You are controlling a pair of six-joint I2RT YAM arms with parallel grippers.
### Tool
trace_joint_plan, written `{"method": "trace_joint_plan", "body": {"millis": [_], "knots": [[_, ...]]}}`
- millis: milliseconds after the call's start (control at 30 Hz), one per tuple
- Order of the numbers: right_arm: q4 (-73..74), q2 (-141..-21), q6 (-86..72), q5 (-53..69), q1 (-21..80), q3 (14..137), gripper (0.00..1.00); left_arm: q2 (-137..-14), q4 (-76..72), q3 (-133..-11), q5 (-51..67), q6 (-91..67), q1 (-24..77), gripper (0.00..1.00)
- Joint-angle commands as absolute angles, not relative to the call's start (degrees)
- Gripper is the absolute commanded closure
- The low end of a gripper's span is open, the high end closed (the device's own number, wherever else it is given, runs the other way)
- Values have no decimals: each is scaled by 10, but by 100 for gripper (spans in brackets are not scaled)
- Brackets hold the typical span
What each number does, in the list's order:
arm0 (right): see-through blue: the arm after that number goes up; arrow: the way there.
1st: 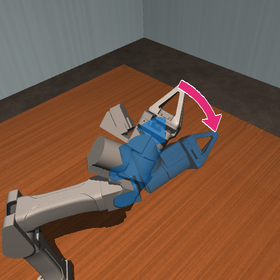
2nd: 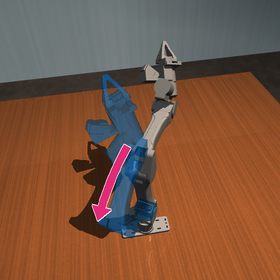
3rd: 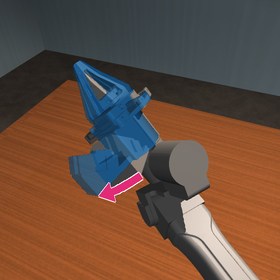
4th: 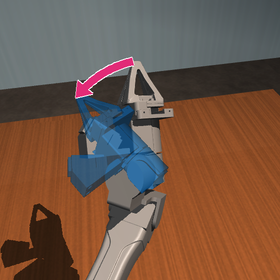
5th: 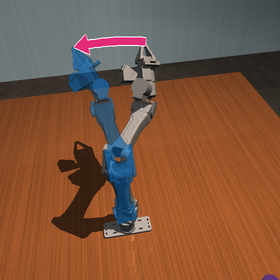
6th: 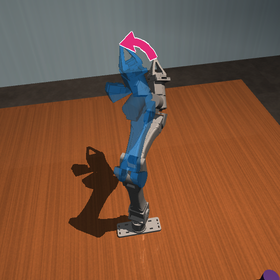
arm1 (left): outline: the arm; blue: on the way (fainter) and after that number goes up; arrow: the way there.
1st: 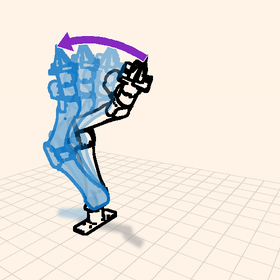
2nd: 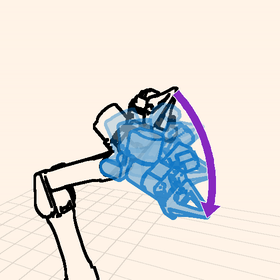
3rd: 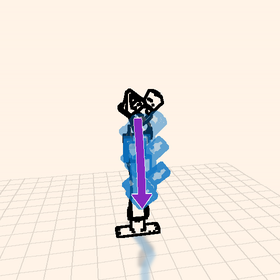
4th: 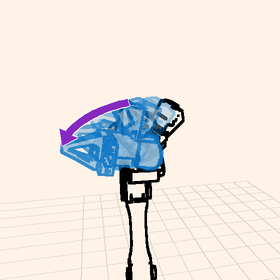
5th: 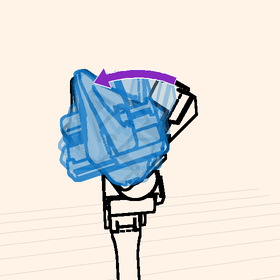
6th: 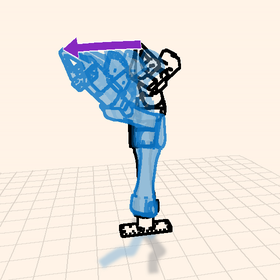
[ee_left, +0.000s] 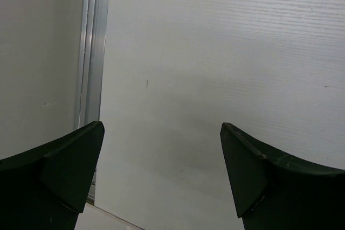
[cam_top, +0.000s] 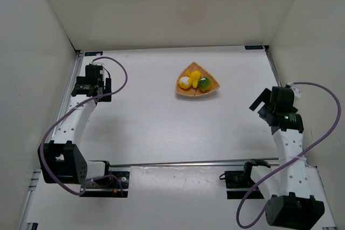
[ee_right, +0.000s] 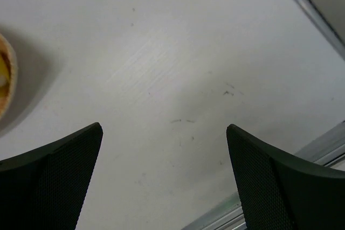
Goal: Place and organize the fake fruits in the fruit bowl
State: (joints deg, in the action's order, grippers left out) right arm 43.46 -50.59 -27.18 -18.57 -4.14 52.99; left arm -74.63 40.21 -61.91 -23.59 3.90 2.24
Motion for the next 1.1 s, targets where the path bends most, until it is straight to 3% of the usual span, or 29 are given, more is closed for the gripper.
{"method": "trace_joint_plan", "body": {"millis": [0,900,1067], "knots": [[430,-455,-287,-121,-58,473,0,-713,405,-615,-249,21,20,0],[463,-393,-291,-118,-58,457,0,-652,417,-577,-227,16,20,0],[463,-393,-291,-123,-58,446,0,-634,417,-572,-170,27,4,0]]}}
